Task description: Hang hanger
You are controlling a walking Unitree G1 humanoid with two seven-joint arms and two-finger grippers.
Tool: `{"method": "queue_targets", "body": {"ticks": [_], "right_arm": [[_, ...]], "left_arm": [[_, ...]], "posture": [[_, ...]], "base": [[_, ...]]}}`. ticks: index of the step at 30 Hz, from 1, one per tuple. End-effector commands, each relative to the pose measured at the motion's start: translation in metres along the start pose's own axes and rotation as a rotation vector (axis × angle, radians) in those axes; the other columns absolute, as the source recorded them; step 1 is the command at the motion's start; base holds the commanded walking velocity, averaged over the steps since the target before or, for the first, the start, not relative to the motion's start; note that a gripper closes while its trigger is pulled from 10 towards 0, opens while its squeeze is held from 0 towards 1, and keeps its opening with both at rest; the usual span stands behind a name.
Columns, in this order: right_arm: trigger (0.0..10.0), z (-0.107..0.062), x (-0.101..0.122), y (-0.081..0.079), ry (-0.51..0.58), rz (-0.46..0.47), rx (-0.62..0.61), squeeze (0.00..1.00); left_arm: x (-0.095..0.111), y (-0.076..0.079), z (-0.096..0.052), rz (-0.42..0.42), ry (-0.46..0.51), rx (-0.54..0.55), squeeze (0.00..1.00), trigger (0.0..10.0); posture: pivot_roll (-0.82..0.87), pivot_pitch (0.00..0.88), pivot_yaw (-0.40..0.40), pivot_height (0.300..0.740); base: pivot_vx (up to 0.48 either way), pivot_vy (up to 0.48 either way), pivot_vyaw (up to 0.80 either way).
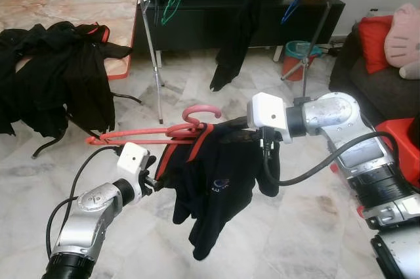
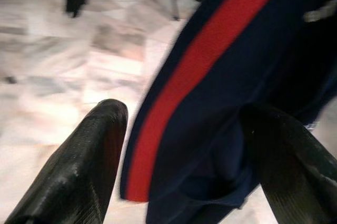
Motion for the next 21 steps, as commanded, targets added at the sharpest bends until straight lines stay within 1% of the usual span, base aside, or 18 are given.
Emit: {"method": "queue_targets", "body": {"ticks": [1, 2, 4, 6, 7, 11, 15, 18, 19, 20, 21], "right_arm": [[10.0, -0.006, 0.013, 0.008, 0.02, -0.048, -0.009, 0.0], [10.0, -0.006, 0.013, 0.008, 0.02, -0.047, -0.008, 0.0], [10.0, -0.006, 0.013, 0.006, 0.022, -0.048, 0.001, 0.0], [10.0, -0.006, 0.013, 0.005, 0.022, -0.048, 0.002, 0.0], [10.0, -0.006, 0.013, 0.004, 0.023, -0.048, 0.007, 0.0], [10.0, -0.006, 0.013, 0.004, 0.024, -0.049, 0.011, 0.0], [10.0, -0.007, 0.014, 0.004, 0.023, -0.053, 0.01, 0.0], [10.0, -0.007, 0.015, 0.006, 0.023, -0.057, 0.006, 0.0], [10.0, -0.008, 0.016, 0.007, 0.023, -0.06, 0.002, 0.0], [10.0, -0.008, 0.016, 0.007, 0.023, -0.061, 0.001, 0.0], [10.0, -0.008, 0.017, 0.009, 0.022, -0.064, -0.003, 0.0]], "left_arm": [[0.002, 0.006, 0.002, -0.016, -0.004, -0.05, 0.0, 10.0], [0.002, 0.005, 0.002, -0.015, -0.006, -0.052, 0.0, 10.0], [0.003, -0.003, 0.002, -0.015, -0.007, -0.041, 0.0, 10.0], [0.004, -0.004, 0.002, -0.016, -0.007, -0.041, 0.0, 10.0], [0.005, -0.003, 0.003, -0.028, -0.004, -0.067, 0.0, 10.0], [0.006, 0.0, 0.004, -0.031, -0.011, -0.098, 0.0, 10.0], [0.002, 0.006, 0.004, -0.03, -0.031, -0.138, 0.0, 10.0], [-0.003, 0.015, 0.003, -0.038, -0.056, -0.185, 0.0, 10.0], [-0.006, 0.019, 0.002, -0.043, -0.069, -0.21, 0.0, 10.0], [-0.007, 0.021, 0.001, -0.044, -0.075, -0.217, 0.0, 9.6], [-0.009, 0.023, 0.001, -0.035, -0.089, -0.227, 0.0, 9.6]], "posture": [[-0.13, 0.0, -0.068, 0.732], [-0.14, 0.0, -0.068, 0.732], [-0.14, 0.0, -0.068, 0.732], [-0.14, 0.0, -0.068, 0.732], [-0.14, 0.0, -0.068, 0.732], [-0.14, 0.0, -0.069, 0.732], [-0.14, 0.0, -0.07, 0.732], [-0.14, 0.0, -0.07, 0.732], [-0.14, 0.0, -0.07, 0.732], [-0.14, 0.0, -0.07, 0.732], [-0.14, 0.0, -0.072, 0.732]], "base": [[0.0, 0.0, 0.0], [0.0, 0.0, 0.0], [0.0, 0.0, 0.0], [0.0, 0.0, 0.0], [0.0, 0.0, 0.0], [0.0, 0.0, 0.0], [0.0, 0.0, 0.0], [0.0, 0.0, 0.0], [0.0, 0.0, 0.0], [0.0, 0.0, 0.0], [0.0, 0.0, 0.0]]}}
Point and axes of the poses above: a point about 5 cm out from each wrist's last joint towards the gripper, its own z axis pointing out of the wrist towards the gripper, its own x axis along the axis of the wrist's last joint, y = z × x, the point moved 6 cm from there along z, pointing out of the wrist towards the gripper, and after that the axes turned 9 degrees about -z, right-handed, at the moved point
